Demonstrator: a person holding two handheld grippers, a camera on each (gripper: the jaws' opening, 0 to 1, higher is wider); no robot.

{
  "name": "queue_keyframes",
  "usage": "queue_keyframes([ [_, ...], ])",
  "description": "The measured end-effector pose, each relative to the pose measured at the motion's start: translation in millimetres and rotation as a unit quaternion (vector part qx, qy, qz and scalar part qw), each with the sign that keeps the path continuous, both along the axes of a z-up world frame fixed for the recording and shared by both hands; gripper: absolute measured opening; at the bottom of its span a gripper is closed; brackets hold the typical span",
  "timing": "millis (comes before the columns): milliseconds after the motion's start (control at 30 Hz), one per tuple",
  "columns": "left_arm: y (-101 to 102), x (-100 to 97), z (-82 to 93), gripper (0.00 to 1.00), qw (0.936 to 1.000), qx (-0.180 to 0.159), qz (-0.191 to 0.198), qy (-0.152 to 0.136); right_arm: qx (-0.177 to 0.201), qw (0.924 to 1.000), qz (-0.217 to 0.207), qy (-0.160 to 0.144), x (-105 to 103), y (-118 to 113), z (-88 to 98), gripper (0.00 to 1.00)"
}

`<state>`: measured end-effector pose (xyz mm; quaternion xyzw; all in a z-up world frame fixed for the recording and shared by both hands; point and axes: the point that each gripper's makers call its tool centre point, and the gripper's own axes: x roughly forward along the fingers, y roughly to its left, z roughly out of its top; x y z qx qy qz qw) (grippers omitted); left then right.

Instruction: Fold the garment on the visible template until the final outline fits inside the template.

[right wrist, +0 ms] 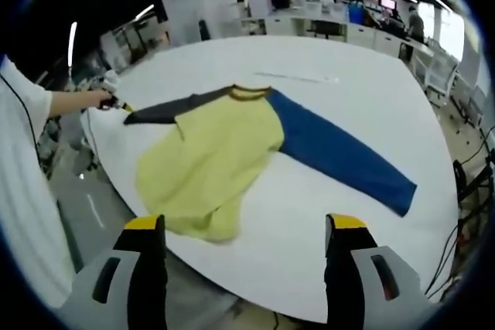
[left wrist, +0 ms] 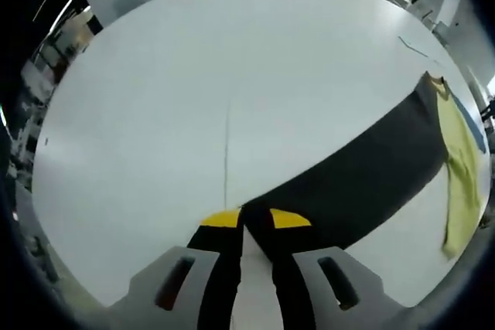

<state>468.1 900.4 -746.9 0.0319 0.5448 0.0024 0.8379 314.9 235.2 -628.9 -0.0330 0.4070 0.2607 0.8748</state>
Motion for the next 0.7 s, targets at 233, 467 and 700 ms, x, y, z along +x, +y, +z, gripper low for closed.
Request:
queue_keyframes([
  [233, -14.5, -7.4, 11.5, 0.16, 0.9997, -0.016, -0.014, -0.013, 0.005, 1.0, -0.001, -0.006, -10.7, -1.9, 4.1, 0.84],
  [467, -35.3, -17.7, 28.4, 0.21, 0.9985, -0.029, -0.038, -0.028, 0.008, 0.9997, -0.003, -0.025, -7.0, -11.1, 13.8, 0.84],
  [700, -48.1, -34.5, 37.6, 0.29, 0.9968, -0.052, -0.052, -0.031, 0.014, 0.9993, -0.002, -0.034, -9.4, -10.5, 16.7, 0.84],
])
